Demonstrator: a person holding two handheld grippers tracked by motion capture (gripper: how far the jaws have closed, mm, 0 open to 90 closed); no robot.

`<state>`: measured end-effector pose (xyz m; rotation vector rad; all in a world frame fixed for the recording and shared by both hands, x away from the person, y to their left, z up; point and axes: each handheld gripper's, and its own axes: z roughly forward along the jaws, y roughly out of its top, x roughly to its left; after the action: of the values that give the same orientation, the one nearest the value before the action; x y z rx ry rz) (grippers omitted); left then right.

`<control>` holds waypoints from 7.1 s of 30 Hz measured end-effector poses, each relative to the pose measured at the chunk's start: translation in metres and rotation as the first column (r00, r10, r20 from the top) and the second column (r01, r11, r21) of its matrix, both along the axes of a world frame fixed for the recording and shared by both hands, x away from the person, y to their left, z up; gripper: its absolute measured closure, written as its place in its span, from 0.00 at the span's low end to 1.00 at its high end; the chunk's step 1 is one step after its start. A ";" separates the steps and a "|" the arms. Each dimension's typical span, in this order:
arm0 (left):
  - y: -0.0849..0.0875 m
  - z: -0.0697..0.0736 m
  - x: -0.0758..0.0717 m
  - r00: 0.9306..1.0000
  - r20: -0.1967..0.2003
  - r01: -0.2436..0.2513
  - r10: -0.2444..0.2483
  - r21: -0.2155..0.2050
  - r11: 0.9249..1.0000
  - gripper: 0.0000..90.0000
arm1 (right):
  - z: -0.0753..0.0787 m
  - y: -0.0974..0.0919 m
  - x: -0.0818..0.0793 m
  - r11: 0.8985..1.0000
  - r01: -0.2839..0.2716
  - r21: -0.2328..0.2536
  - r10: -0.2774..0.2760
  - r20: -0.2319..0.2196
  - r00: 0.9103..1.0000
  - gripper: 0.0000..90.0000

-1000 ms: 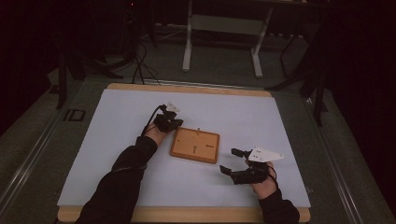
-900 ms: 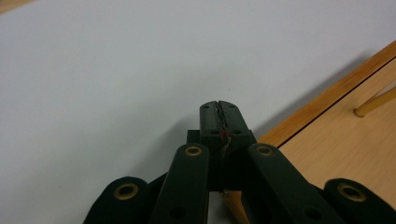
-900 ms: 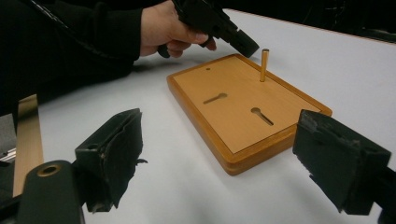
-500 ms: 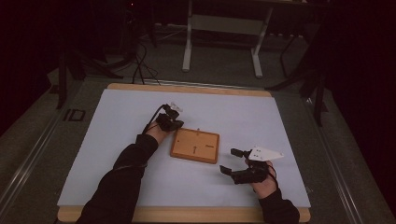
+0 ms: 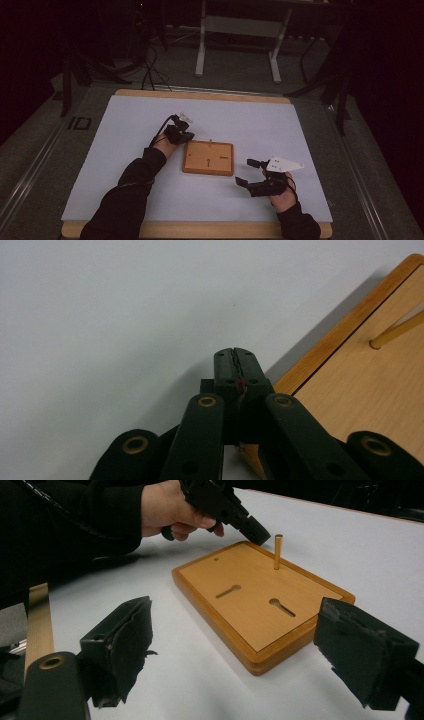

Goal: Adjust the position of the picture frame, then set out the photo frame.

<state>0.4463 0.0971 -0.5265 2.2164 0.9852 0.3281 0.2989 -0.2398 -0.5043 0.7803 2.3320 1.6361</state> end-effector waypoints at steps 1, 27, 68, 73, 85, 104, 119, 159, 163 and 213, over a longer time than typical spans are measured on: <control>0.001 0.000 -0.003 1.000 0.004 0.003 -0.003 0.002 1.000 1.00 | 0.000 0.000 0.000 1.000 0.000 -0.002 0.000 0.001 1.000 0.17; 0.020 0.015 -0.028 0.996 0.046 0.082 -0.078 -0.116 0.990 0.73 | -0.001 -0.002 0.003 1.000 -0.005 0.013 0.005 -0.006 1.000 0.19; -0.019 0.023 -0.052 0.953 0.166 0.283 -0.252 -0.201 0.938 0.53 | 0.004 0.004 -0.002 1.000 -0.020 -0.009 0.020 0.050 0.999 0.15; -0.023 0.016 -0.044 0.964 0.151 0.244 -0.218 -0.182 0.953 0.61 | 0.003 0.004 -0.002 1.000 -0.014 -0.022 0.016 0.048 0.999 0.16; -0.033 0.007 -0.029 0.961 0.154 0.255 -0.231 -0.157 0.954 0.80 | 0.002 0.004 -0.003 0.999 -0.029 -0.031 0.030 0.033 0.999 0.16; -0.036 0.006 -0.023 0.955 0.102 0.292 -0.279 -0.141 0.946 0.93 | 0.003 0.006 -0.003 0.997 -0.039 -0.063 0.042 0.055 0.998 0.25; -0.032 0.008 -0.007 0.952 0.021 0.302 -0.304 -0.202 0.932 0.93 | 0.001 0.027 -0.013 0.962 -0.005 -0.274 0.059 0.191 0.980 0.26; -0.031 0.010 0.004 0.942 -0.037 0.318 -0.334 -0.224 0.921 0.93 | -0.059 0.079 -0.020 0.543 0.382 -0.748 0.433 0.639 0.635 0.71; -0.031 0.010 0.004 0.941 -0.035 0.322 -0.337 -0.221 0.921 0.93 | -0.061 0.080 -0.020 0.524 0.393 -0.755 0.463 0.640 0.613 0.72; 0.065 0.052 -0.110 0.959 0.236 0.205 -0.155 -0.206 0.957 0.09 | -0.001 0.078 0.009 0.547 0.164 -0.821 0.495 0.475 0.727 0.76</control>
<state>0.3358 0.1623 -0.4745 1.9937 0.6614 0.3467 0.3081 -0.1622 -0.5056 -0.2720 2.2125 0.4553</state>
